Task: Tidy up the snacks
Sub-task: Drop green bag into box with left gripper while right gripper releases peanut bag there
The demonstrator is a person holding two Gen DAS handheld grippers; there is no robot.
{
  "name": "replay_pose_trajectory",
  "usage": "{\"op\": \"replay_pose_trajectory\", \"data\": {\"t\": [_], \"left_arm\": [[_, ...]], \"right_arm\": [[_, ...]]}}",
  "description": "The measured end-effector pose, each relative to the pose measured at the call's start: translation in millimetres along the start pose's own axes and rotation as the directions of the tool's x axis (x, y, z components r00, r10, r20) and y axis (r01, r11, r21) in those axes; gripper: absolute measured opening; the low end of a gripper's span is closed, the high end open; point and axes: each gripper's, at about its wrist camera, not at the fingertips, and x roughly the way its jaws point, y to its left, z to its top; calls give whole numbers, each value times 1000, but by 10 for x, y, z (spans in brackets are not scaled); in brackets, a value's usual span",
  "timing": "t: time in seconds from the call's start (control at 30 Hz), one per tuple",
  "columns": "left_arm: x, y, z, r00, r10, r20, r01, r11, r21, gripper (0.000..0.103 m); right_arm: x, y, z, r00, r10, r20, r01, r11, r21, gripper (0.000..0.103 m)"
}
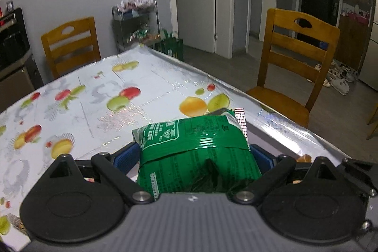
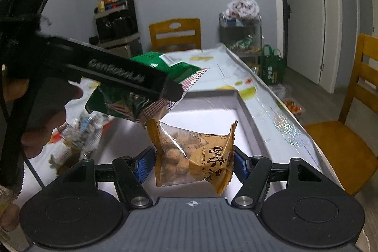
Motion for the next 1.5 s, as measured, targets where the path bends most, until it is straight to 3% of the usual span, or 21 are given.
{"op": "replay_pose_trajectory", "data": {"t": [0.2,0.4,0.77,1.03,1.27,1.5], "left_arm": [[235,-115,98,999,45,-30,-44,998,40,98],[325,-149,142,999,38,-36,-37,999,36,98],[367,-36,88,999,11,-50,-11,1000,4,98],[194,123,-6,1000,26,-13,-26,1000,14,98],[-58,395,-193,997,64,33,-65,997,44,98],[-290,775,-362,993,102,51,-101,995,-20,98]], "right_arm": [[-67,-60,60,1000,-9,-13,9,1000,-20,68],[55,-17,113,997,-5,-73,-4,994,-113,68],[137,-37,150,995,14,-100,-25,994,-104,68],[173,-56,165,992,-16,-128,0,992,-129,68],[161,-139,205,987,11,-163,-27,995,-95,68],[300,62,284,980,-14,-196,-20,986,-166,67]]}}
